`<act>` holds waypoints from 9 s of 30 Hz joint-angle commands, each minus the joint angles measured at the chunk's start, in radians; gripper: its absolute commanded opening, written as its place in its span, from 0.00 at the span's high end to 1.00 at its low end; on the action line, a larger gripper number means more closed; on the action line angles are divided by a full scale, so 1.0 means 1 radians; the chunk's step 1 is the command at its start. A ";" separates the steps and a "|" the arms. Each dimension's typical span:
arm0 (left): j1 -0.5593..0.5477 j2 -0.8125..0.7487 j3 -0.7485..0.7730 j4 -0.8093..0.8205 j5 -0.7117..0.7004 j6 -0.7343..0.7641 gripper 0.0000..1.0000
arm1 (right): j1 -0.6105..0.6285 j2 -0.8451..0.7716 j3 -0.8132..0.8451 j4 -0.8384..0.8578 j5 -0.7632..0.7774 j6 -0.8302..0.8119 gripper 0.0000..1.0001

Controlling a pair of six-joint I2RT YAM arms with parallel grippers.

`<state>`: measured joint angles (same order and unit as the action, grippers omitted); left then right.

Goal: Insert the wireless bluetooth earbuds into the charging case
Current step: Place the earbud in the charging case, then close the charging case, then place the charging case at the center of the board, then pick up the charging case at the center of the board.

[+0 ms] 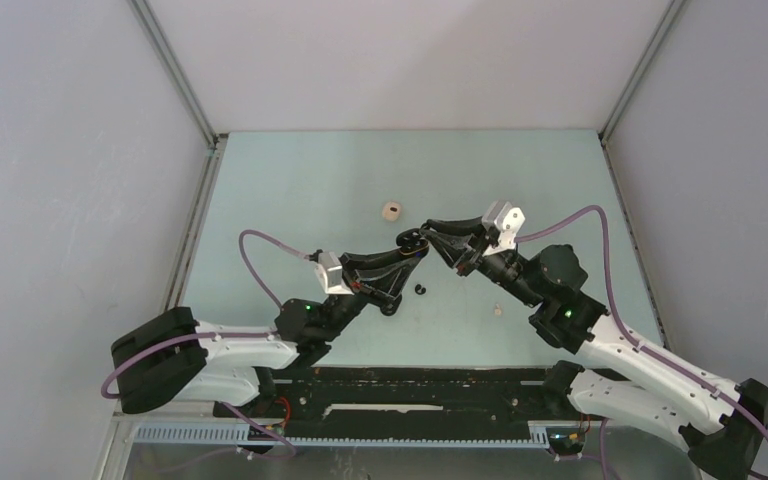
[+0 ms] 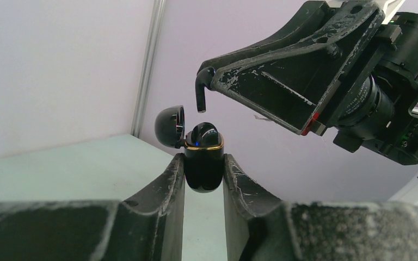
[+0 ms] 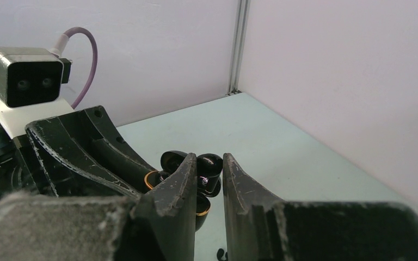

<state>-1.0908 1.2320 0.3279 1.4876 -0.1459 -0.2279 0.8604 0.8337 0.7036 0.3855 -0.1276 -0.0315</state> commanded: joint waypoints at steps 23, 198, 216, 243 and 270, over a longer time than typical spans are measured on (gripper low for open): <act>-0.012 -0.027 0.034 0.050 -0.009 0.030 1.00 | 0.017 -0.008 -0.027 0.064 -0.007 0.034 1.00; 0.588 0.268 0.172 -0.989 0.083 -0.631 0.75 | -0.777 0.013 0.030 -1.072 -0.681 -0.353 0.00; 0.594 0.004 0.269 -1.470 -0.110 -0.566 0.38 | -0.773 0.008 0.030 -1.077 -0.690 -0.356 0.00; 0.537 0.871 1.411 -1.960 -0.051 0.046 0.26 | -0.783 0.012 0.026 -1.080 -0.648 -0.362 0.00; 0.574 1.043 1.493 -1.977 0.133 0.006 0.46 | -0.778 0.039 0.025 -1.085 -0.637 -0.372 0.00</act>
<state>-0.5167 2.2570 1.7679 -0.4892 -0.0372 -0.2180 0.0814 0.8749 0.7315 -0.7090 -0.7704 -0.3931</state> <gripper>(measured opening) 0.554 0.997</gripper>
